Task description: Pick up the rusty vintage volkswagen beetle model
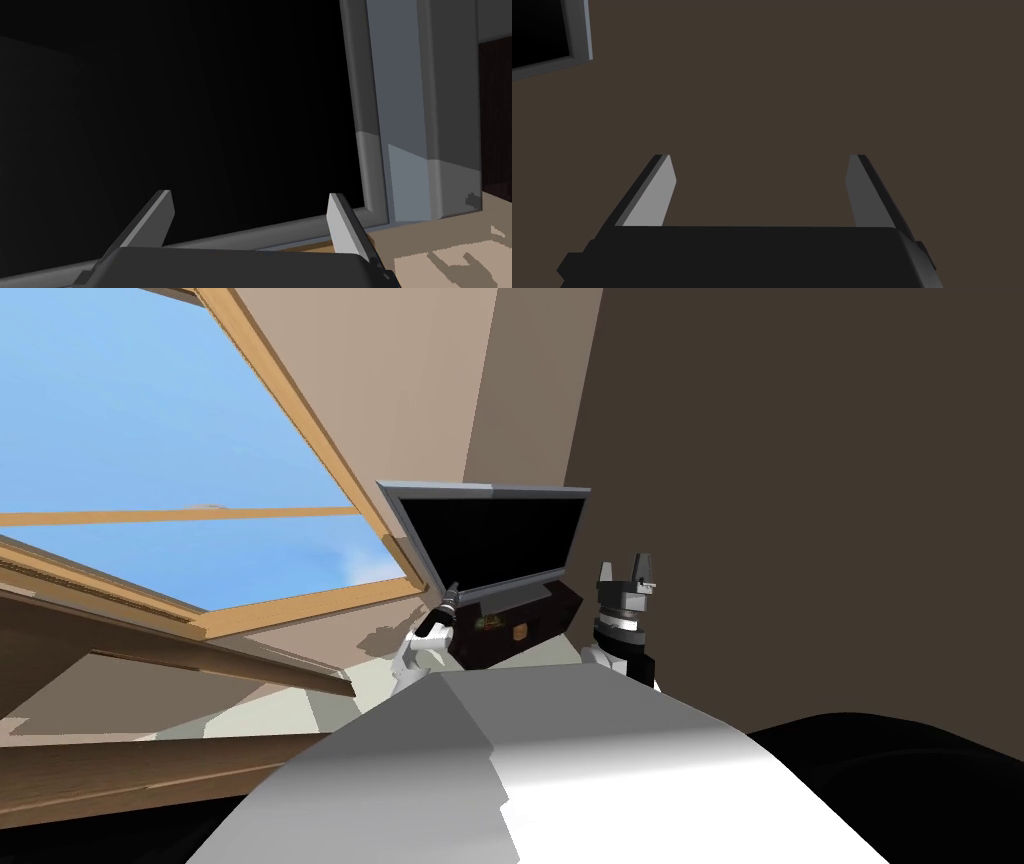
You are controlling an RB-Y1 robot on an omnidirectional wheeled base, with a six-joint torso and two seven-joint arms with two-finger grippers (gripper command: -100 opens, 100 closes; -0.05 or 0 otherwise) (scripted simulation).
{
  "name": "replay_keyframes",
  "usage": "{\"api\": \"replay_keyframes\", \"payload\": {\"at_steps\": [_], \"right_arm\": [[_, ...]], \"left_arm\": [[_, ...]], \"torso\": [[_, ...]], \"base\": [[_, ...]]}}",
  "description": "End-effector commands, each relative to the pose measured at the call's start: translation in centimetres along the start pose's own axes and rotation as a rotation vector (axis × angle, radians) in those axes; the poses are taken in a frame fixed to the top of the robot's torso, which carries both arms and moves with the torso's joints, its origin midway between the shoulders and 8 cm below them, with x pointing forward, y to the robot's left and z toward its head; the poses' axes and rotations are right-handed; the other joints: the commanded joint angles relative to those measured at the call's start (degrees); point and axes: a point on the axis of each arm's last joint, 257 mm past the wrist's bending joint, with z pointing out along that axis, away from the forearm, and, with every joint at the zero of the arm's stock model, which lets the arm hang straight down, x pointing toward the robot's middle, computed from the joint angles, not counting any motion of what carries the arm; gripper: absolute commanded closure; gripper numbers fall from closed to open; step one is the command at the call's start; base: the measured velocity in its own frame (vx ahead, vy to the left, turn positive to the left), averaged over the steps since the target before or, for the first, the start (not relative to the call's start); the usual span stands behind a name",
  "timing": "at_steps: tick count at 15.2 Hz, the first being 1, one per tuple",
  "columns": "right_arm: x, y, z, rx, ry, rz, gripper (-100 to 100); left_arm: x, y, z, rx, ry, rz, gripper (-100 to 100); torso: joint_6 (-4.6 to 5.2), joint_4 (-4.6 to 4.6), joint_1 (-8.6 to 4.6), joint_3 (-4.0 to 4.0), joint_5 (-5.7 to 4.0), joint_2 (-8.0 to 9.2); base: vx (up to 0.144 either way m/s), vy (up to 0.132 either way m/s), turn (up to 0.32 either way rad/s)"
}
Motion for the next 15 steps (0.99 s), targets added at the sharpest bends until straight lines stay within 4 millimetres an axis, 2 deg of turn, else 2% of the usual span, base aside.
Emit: {"api": "replay_keyframes", "payload": {"at_steps": [1,2,5,6,8,9,15], "right_arm": [[0.0,0.0,0.0,0.0,0.0,0.0,0],[0.0,0.0,0.0,0.0,0.0,0.0,0],[0.0,0.0,0.0,0.0,0.0,0.0,0],[0.0,0.0,0.0,0.0,0.0,0.0,0],[0.0,0.0,0.0,0.0,0.0,0.0,0],[0.0,0.0,0.0,0.0,0.0,0.0,0],[0.0,0.0,0.0,0.0,0.0,0.0,0]], "left_arm": [[0.0,1.3,0.2,-0.049,0.002,-0.005,-100],[0.3,2.3,0.9,-0.084,0.006,-0.02,-100],[0.3,3.4,0.8,-0.127,0.008,-0.02,-100],[0.6,4.8,1.3,-0.175,0.013,-0.034,-100],[0.7,5.5,1.2,-0.205,0.015,-0.034,-100],[1.1,6.7,1.7,-0.246,0.021,-0.048,-100],[2.1,10.6,1.9,-0.397,0.039,-0.074,-100]], "torso": [[0.0,0.0,0.0,0.0,0.0,0.0],[0.0,0.0,0.01,0.0,0.0,0.0],[0.0,-0.01,0.02,-0.02,0.0,-0.03],[-0.01,0.0,0.05,0.0,0.01,0.0],[0.0,0.0,0.01,-0.01,0.0,-0.01],[0.0,0.0,0.02,0.0,0.0,-0.01],[-0.01,-0.01,0.0,-0.01,0.0,-0.02]], "base": [[0.027,-0.031,0.0],[0.034,-0.033,-0.002],[0.03,-0.029,-0.001],[0.025,-0.029,-0.002],[0.029,-0.034,-0.002],[0.032,-0.034,-0.002],[0.032,-0.037,-0.001]]}}
